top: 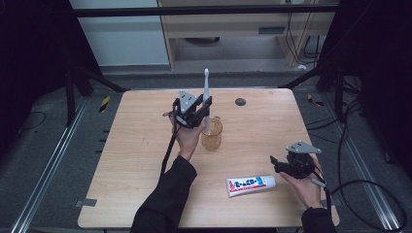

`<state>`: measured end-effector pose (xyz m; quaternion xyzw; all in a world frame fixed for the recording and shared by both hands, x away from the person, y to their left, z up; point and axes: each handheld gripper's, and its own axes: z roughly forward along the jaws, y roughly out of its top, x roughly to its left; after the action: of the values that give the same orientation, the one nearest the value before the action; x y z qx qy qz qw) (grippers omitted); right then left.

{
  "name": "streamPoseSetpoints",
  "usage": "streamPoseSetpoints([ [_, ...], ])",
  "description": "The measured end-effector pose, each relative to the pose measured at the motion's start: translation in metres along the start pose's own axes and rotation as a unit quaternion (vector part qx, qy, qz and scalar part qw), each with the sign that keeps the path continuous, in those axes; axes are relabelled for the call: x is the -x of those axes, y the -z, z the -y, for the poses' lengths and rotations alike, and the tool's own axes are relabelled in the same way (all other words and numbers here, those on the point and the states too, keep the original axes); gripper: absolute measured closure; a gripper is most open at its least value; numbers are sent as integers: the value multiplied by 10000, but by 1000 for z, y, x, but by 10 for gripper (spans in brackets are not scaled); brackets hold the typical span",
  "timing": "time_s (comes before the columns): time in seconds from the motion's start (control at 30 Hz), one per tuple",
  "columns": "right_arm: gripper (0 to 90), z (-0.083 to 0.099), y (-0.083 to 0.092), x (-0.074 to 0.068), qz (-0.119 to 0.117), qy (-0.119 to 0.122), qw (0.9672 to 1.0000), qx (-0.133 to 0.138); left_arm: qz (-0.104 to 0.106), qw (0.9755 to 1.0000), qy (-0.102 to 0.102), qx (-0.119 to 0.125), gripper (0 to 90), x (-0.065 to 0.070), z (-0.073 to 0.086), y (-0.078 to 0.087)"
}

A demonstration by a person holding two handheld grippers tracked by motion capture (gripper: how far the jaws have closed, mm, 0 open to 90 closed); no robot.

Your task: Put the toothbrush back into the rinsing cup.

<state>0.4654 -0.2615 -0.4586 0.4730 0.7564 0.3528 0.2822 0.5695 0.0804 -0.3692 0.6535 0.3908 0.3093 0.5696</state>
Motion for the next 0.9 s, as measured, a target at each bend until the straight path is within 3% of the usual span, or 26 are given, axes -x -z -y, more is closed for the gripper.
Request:
streamPoseSetpoints([
  [0.9,262,1,-2,-1,6,34,10000,-42,266,9992,-31,-293,674,-2,47,0],
])
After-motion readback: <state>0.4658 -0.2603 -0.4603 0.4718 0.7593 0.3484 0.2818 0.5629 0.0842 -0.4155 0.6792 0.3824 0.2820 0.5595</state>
